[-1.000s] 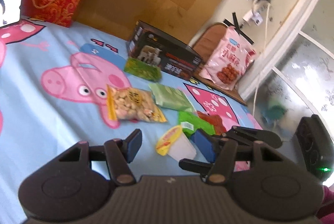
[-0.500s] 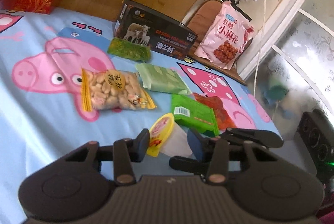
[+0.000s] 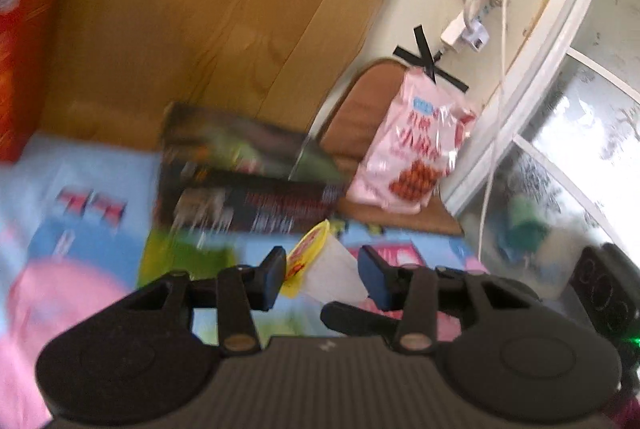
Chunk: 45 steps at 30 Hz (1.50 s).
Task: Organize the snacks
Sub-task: 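Drop the jelly cup into the tin box from the left gripper, then grasp the clear peanut bag by its yellow edge with the left gripper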
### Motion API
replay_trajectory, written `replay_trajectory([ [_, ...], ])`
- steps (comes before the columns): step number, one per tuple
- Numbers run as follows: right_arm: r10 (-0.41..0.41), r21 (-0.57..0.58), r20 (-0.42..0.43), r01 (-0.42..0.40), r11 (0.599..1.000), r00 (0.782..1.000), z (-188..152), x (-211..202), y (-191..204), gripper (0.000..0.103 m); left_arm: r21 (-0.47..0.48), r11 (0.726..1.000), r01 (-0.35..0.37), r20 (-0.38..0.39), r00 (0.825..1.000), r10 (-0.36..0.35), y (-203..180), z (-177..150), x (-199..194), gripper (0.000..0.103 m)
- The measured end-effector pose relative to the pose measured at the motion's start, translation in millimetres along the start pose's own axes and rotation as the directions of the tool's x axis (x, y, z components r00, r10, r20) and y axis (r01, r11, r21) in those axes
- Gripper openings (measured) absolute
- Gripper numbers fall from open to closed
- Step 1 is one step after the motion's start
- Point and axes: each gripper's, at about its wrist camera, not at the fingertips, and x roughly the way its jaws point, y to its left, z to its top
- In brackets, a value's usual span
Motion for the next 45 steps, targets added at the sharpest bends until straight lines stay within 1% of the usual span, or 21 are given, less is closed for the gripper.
replay_trajectory([
  [4, -0.082, 0.043, 0.018, 0.081, 0.996, 0.996, 29, 21, -48, 0.034, 0.011, 1.000, -0.003, 0.009, 1.000, 0.003, -1, 45, 58, 0.041],
  [6, -0.113, 0.077, 0.018, 0.111, 0.991, 0.993, 39, 32, -70, 0.034, 0.008, 1.000, -0.017, 0.012, 1.000, 0.017, 0, 60, 85, 0.041],
  [8, -0.152, 0.096, 0.015, 0.150, 0.984, 0.988, 46, 47, -90, 0.035, -0.001, 0.999, -0.042, 0.015, 0.999, 0.042, 4, 68, 110, 0.045],
  [10, -0.208, 0.103, 0.005, 0.207, 0.973, 0.978, 49, 64, -106, 0.036, -0.002, 0.998, -0.063, -0.011, 0.998, 0.063, 9, 71, 128, 0.047],
  [12, -0.261, 0.106, -0.011, 0.260, 0.960, 0.965, 47, 73, -116, 0.036, -0.005, 0.997, -0.074, -0.025, 0.997, 0.074, 12, 69, 131, 0.046],
  [14, -0.260, 0.136, -0.014, 0.260, 0.956, 0.965, 43, 70, -123, 0.036, -0.006, 0.999, -0.046, -0.006, 0.999, 0.046, 17, 63, 114, 0.046],
  [17, -0.236, 0.174, 0.014, 0.231, 0.957, 0.972, 31, 49, -119, 0.036, -0.025, 0.999, -0.029, 0.006, 1.000, 0.030, 26, 49, 79, 0.047],
  [20, -0.171, 0.232, -0.015, 0.170, 0.958, 0.985, 15, 28, -111, 0.038, -0.045, 0.999, -0.019, -0.005, 1.000, 0.019, 35, 21, 34, 0.047],
  [23, -0.086, 0.266, -0.050, 0.097, 0.959, 0.995, -5, 6, -94, 0.039, -0.039, 0.998, -0.042, -0.005, 0.999, 0.042, 42, -14, -11, 0.047],
  [26, -0.010, 0.266, -0.057, 0.025, 0.964, 0.998, -26, -19, -68, 0.040, -0.049, 0.992, -0.114, -0.005, 0.994, 0.114, 53, -47, -49, 0.048],
  [28, 0.035, 0.255, -0.072, -0.015, 0.967, 0.997, -36, -32, -49, 0.040, -0.095, 0.983, -0.154, -0.008, 0.988, 0.154, 64, -67, -67, 0.051],
  [31, 0.111, 0.239, -0.086, -0.088, 0.967, 0.990, -39, -34, -20, 0.041, -0.186, 0.968, -0.168, -0.008, 0.986, 0.169, 83, -90, -87, 0.051],
  [33, 0.156, 0.204, -0.095, -0.134, 0.970, 0.983, -39, -32, 5, 0.041, -0.235, 0.955, -0.183, 0.003, 0.982, 0.189, 92, -100, -95, 0.051],
  [34, 0.165, 0.182, -0.101, -0.145, 0.973, 0.981, -37, -27, 16, 0.042, -0.261, 0.949, -0.178, 0.008, 0.982, 0.186, 95, -104, -98, 0.051],
  [36, 0.159, 0.141, -0.129, -0.141, 0.980, 0.979, -34, -9, 36, 0.048, -0.287, 0.943, -0.171, 0.008, 0.983, 0.181, 99, -108, -97, 0.051],
  [38, 0.150, 0.110, -0.155, -0.134, 0.985, 0.976, -34, 13, 48, 0.048, -0.288, 0.939, -0.186, -0.013, 0.982, 0.191, 99, -111, -89, 0.051],
  [40, 0.084, 0.059, -0.173, -0.074, 0.995, 0.981, -33, 38, 57, 0.048, -0.271, 0.944, -0.187, -0.007, 0.981, 0.192, 97, -115, -84, 0.047],
  [41, 0.065, 0.050, -0.184, -0.057, 0.997, 0.981, -33, 47, 60, 0.048, -0.256, 0.949, -0.185, -0.014, 0.982, 0.187, 93, -116, -82, 0.041],
  [42, 0.071, 0.063, -0.200, -0.059, 0.996, 0.977, -35, 54, 61, 0.047, -0.255, 0.952, -0.170, -0.026, 0.985, 0.170, 91, -117, -80, 0.030],
  [43, 0.076, 0.084, -0.197, -0.060, 0.995, 0.978, -34, 58, 61, 0.045, -0.260, 0.952, -0.163, -0.029, 0.987, 0.161, 90, -119, -81, 0.030],
  [45, 0.076, 0.080, -0.207, -0.060, 0.995, 0.975, -33, 56, 67, 0.034, -0.255, 0.956, -0.143, -0.036, 0.990, 0.138, 86, -125, -87, 0.029],
])
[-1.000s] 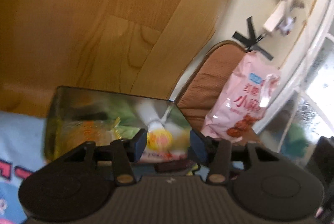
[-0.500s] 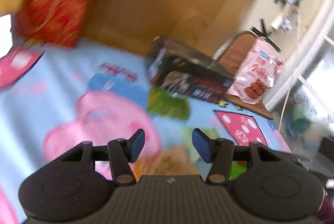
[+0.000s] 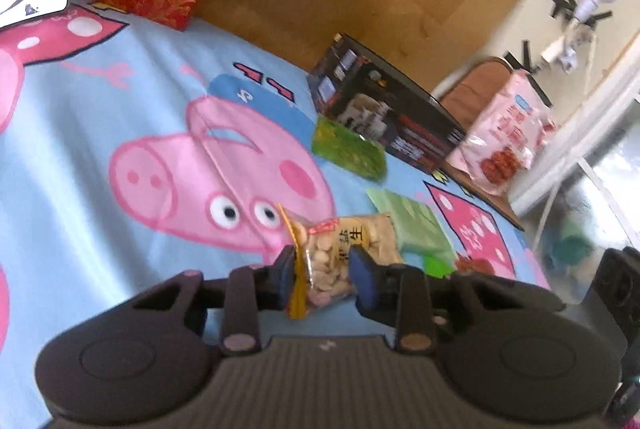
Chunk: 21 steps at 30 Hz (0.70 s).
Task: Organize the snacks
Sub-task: 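Grasp the clear peanut bag by its yellow edge with the left gripper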
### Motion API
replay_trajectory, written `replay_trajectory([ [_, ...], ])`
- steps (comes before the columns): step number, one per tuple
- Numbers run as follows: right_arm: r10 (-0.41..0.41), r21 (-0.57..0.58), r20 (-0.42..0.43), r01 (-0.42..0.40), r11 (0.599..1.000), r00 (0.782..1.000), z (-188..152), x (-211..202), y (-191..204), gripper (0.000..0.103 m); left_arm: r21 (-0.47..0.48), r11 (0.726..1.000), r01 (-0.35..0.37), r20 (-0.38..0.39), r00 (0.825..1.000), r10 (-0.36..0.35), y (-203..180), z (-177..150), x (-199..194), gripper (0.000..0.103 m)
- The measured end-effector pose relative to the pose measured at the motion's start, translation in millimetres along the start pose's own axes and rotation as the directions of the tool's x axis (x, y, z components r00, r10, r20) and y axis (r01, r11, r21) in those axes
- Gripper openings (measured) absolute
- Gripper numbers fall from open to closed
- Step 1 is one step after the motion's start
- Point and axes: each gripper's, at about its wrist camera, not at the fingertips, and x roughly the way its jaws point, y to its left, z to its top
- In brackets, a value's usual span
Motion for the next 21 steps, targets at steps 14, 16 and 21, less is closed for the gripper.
replay_trajectory([
  [14, 0.070, 0.020, 0.025, -0.070, 0.997, 0.997, -70, -109, -15, 0.032, 0.149, 0.971, 0.188, -0.191, 0.969, -0.159, -70, -61, 4, 0.029],
  [16, 0.042, 0.069, 0.043, -0.045, 0.997, 0.998, -77, -117, -23, 0.032, 0.175, 0.966, 0.192, -0.206, 0.966, -0.154, -81, -59, 14, 0.029],
  [21, -0.024, 0.164, 0.078, 0.011, 0.986, 0.997, -84, -119, -41, 0.032, 0.200, 0.964, 0.176, -0.201, 0.970, -0.136, -94, -53, 34, 0.029],
])
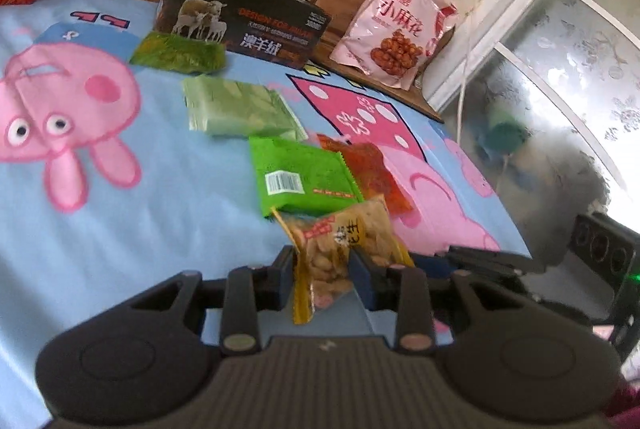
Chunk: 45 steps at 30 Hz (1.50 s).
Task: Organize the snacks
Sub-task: 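Grasp the clear peanut bag by its yellow edge with the left gripper, then carry the peanut bag over the tin box and open the left gripper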
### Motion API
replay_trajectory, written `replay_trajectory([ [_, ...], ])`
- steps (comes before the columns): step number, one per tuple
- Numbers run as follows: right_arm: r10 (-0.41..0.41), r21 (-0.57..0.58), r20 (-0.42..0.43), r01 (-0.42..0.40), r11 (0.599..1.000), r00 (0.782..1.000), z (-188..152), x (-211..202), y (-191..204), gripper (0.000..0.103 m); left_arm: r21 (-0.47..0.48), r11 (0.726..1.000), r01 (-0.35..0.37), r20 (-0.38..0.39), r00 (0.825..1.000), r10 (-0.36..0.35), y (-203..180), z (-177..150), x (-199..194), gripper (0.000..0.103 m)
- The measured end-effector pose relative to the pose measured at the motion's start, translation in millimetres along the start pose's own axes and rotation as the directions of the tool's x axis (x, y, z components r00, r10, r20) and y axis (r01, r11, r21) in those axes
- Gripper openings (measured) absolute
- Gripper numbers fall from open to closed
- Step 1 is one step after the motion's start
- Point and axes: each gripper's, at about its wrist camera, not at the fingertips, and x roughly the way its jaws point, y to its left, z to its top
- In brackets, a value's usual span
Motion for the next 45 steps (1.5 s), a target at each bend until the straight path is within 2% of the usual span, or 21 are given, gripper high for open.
replay_trajectory([
  [2, -0.003, 0.021, 0.002, 0.003, 1.000, 1.000, 2, 4, -5, 0.033, -0.007, 1.000, -0.004, -0.002, 1.000, 0.003, 1, 0, -1, 0.031],
  [4, -0.001, 0.008, 0.005, 0.001, 1.000, 1.000, 1, 3, -2, 0.035, -0.013, 1.000, 0.002, -0.005, 1.000, -0.002, 2, -2, -7, 0.039],
  [5, 0.008, -0.008, 0.003, -0.008, 1.000, 1.000, 0, 2, 0, 0.039, -0.021, 1.000, 0.010, -0.008, 1.000, -0.010, 2, -3, -10, 0.040],
  [8, 0.040, -0.034, -0.002, -0.040, 0.999, 0.999, -4, -4, 1, 0.042, -0.048, 0.999, 0.024, -0.003, 1.000, -0.024, 5, -4, -18, 0.046],
  [9, 0.032, -0.051, 0.000, -0.032, 0.998, 0.999, -4, -5, 3, 0.047, -0.052, 0.998, 0.026, 0.001, 1.000, -0.026, 5, -3, -20, 0.047],
  [12, -0.021, -0.135, 0.025, 0.024, 0.991, 0.999, -5, -10, 7, 0.059, -0.055, 0.998, 0.026, -0.004, 1.000, -0.026, 4, 0, -18, 0.047],
  [15, -0.031, -0.198, 0.015, 0.033, 0.980, 0.999, -1, -8, 9, 0.060, -0.035, 0.999, 0.019, -0.025, 0.999, -0.020, -1, -1, -13, 0.045],
  [18, -0.010, -0.253, -0.013, 0.006, 0.967, 1.000, -2, -2, 11, 0.061, -0.030, 0.999, 0.026, -0.030, 0.999, -0.027, -1, -7, -8, 0.037],
  [20, -0.024, -0.278, -0.030, 0.015, 0.960, 0.999, -5, 6, 16, 0.057, -0.026, 0.999, 0.028, -0.042, 0.999, -0.029, -3, -6, -7, 0.033],
  [21, -0.035, -0.285, -0.035, 0.024, 0.958, 0.999, -6, 9, 17, 0.045, -0.029, 0.999, 0.029, -0.041, 0.999, -0.031, -3, -5, -9, 0.033],
  [23, -0.037, -0.286, -0.026, 0.028, 0.958, 0.999, -5, 8, 20, 0.037, -0.026, 0.999, 0.045, -0.035, 0.998, -0.046, -6, -1, -16, 0.033],
  [25, -0.032, -0.282, -0.010, 0.027, 0.959, 0.999, -1, 4, 21, 0.033, -0.007, 0.998, 0.066, -0.020, 0.998, -0.066, -10, 7, -24, 0.033],
  [29, -0.004, -0.268, 0.043, 0.015, 0.963, 0.999, 12, -8, 20, 0.032, 0.043, 0.996, 0.080, 0.020, 0.996, -0.081, -22, 38, -31, 0.034],
  [34, -0.031, -0.212, 0.142, 0.061, 0.975, 0.989, 52, -1, 2, 0.032, 0.121, 0.992, 0.030, 0.088, 0.995, -0.041, -30, 100, -14, 0.034],
  [38, -0.071, -0.176, 0.212, 0.110, 0.978, 0.975, 96, 22, -20, 0.032, 0.102, 0.995, -0.008, 0.134, 0.991, -0.006, -23, 155, 12, 0.035],
  [45, -0.116, -0.079, 0.230, 0.137, 0.987, 0.966, 169, 83, -71, 0.032, 0.047, 0.993, -0.105, 0.198, 0.976, 0.093, 3, 234, 69, 0.039],
])
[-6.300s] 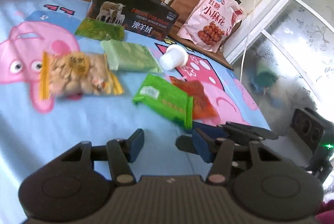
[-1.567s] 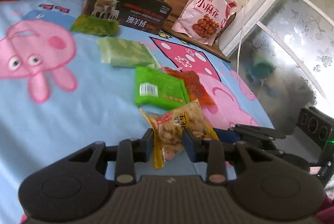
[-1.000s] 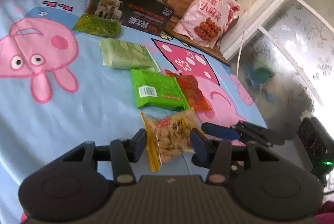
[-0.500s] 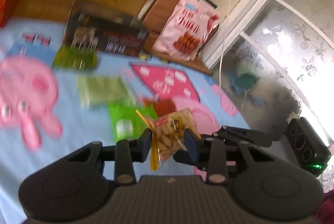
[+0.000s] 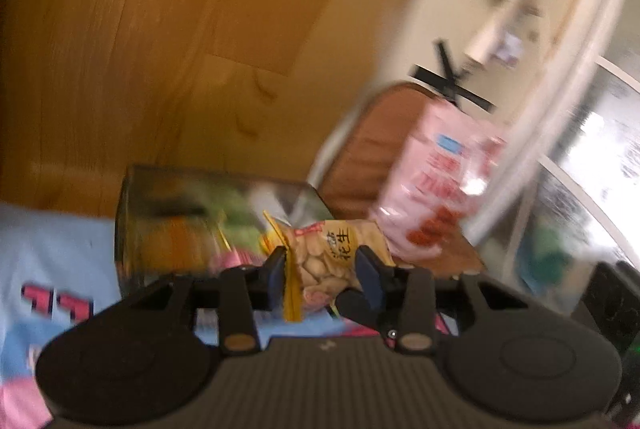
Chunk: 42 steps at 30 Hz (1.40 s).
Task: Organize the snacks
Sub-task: 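Carry the peanut bag over the tin box and open the left gripper, then grasp the light green leaf-pattern packet with the left gripper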
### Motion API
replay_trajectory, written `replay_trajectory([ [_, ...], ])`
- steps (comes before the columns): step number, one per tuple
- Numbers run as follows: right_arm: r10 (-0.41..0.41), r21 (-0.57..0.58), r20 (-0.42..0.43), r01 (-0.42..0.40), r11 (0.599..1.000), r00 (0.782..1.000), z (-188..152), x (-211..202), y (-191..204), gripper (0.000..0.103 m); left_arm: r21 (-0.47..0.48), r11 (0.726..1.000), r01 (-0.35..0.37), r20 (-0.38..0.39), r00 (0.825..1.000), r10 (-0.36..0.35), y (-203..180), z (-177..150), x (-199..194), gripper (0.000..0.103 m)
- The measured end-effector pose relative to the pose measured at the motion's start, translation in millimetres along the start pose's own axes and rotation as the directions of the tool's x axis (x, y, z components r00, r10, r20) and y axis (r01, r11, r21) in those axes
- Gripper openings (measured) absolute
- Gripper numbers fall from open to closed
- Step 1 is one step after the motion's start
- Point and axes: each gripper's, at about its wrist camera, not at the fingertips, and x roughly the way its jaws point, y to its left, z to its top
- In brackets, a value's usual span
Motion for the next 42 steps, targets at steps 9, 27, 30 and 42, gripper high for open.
replay_trajectory([
  [9, -0.108, 0.108, -0.040, 0.112, 0.988, 0.993, 5, 45, -34, 0.048, -0.054, 0.998, 0.016, 0.011, 1.000, -0.015, 34, -9, -5, 0.054],
  [27, 0.190, 0.347, -0.287, -0.083, 0.934, 0.939, -53, 40, -11, 0.048, -0.250, 0.967, -0.048, -0.097, 0.995, 0.024, 95, -102, -59, 0.055],
  [30, 0.164, 0.327, -0.290, -0.063, 0.943, 0.943, -61, 22, -11, 0.048, -0.258, 0.966, -0.013, -0.122, 0.992, -0.019, 85, -118, -62, 0.055],
  [42, 0.203, 0.204, -0.273, -0.150, 0.968, 0.940, -77, -5, 70, 0.032, -0.269, 0.963, -0.007, -0.074, 0.997, -0.013, 75, -151, -124, 0.030],
])
